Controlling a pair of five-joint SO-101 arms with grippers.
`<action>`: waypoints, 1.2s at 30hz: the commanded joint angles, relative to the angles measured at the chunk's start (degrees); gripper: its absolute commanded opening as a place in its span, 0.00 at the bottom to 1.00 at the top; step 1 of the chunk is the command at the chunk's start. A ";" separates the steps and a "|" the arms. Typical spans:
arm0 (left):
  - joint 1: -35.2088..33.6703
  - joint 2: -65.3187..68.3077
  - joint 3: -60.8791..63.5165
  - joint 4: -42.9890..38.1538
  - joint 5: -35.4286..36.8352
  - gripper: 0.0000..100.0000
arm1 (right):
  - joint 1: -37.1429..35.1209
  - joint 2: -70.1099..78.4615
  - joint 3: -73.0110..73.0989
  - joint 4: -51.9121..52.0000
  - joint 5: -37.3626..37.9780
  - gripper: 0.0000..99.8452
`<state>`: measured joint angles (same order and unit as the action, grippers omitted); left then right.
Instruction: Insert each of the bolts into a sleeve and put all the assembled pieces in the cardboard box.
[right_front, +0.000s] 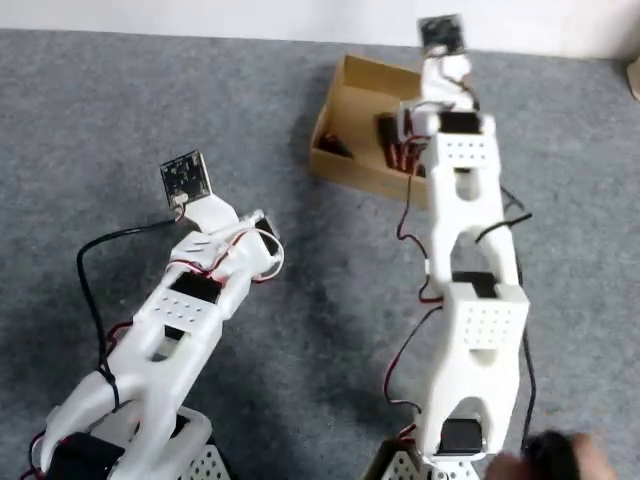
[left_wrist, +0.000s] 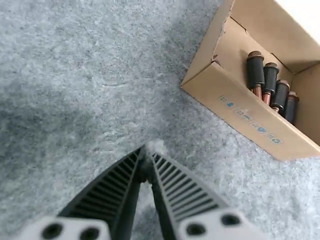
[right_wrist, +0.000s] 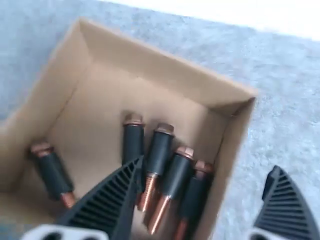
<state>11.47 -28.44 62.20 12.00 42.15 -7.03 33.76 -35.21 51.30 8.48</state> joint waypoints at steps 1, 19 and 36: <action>-0.40 0.13 -2.95 -1.49 -0.18 0.01 | -0.75 -8.22 -2.07 5.93 -1.23 0.33; -0.57 -19.56 -2.95 14.42 -16.62 0.01 | -2.59 -43.65 -1.71 37.49 -1.58 0.33; -0.66 -75.38 14.81 59.60 -32.79 0.01 | -2.33 -102.20 68.97 24.40 -1.23 0.33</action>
<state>11.47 -102.81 75.38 66.68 12.97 -9.14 -56.00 17.27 82.07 7.43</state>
